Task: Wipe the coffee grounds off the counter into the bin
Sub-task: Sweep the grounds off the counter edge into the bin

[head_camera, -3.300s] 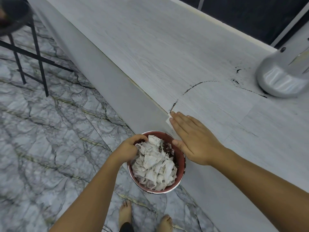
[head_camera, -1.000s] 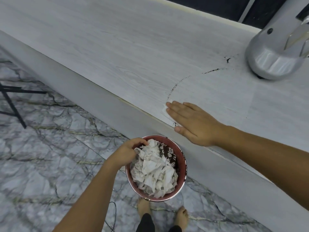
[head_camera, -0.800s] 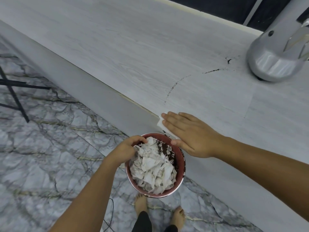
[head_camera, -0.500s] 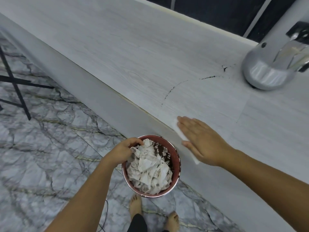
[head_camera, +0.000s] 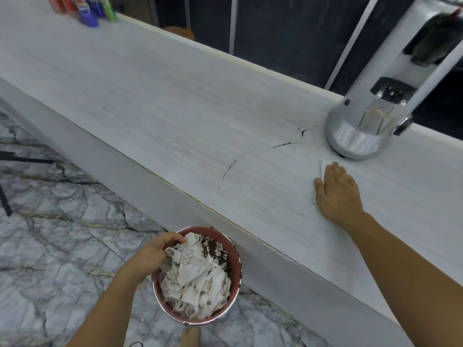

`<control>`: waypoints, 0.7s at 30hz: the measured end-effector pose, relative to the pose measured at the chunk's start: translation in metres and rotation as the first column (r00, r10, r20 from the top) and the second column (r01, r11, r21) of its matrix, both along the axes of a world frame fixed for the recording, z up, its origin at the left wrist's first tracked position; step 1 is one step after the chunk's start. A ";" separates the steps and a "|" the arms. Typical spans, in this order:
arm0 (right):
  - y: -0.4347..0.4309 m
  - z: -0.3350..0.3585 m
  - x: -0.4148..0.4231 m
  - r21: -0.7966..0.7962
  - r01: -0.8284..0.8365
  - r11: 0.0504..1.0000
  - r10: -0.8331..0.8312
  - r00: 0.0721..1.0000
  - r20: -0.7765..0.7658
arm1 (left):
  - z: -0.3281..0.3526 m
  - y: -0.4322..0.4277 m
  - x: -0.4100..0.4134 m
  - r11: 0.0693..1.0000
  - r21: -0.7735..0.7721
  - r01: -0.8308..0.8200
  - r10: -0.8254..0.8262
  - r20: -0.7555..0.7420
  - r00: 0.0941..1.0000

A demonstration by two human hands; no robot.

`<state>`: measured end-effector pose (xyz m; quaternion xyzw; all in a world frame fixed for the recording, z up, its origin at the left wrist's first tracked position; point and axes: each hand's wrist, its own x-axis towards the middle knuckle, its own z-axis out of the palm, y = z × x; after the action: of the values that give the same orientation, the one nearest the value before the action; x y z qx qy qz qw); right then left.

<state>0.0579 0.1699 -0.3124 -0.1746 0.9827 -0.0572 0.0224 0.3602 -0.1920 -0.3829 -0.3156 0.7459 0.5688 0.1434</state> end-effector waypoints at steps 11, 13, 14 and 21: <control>-0.091 -0.003 -0.084 -0.020 0.130 0.991 -0.130 0.992 0.000 | -0.006 -0.059 -0.049 0.950 -0.002 0.311 -0.311 0.061 0.949; -0.101 -0.004 -0.099 -0.035 0.147 0.989 -0.147 0.989 0.003 | -0.010 -0.069 -0.055 0.933 -0.009 0.359 -0.357 0.078 0.931; -0.105 -0.003 -0.106 -0.040 0.154 0.987 -0.154 0.988 0.006 | -0.012 -0.072 -0.057 0.925 -0.009 0.380 -0.379 0.075 0.922; -0.119 0.003 -0.151 -0.032 0.048 0.998 -0.047 0.999 0.021 | -0.022 -0.080 -0.063 0.925 0.041 0.377 -0.379 0.072 0.922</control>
<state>-0.0932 0.0505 -0.3097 -0.1510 0.9853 -0.0752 0.0282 0.2972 -0.2717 -0.4054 -0.1858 0.7789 0.5274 0.2838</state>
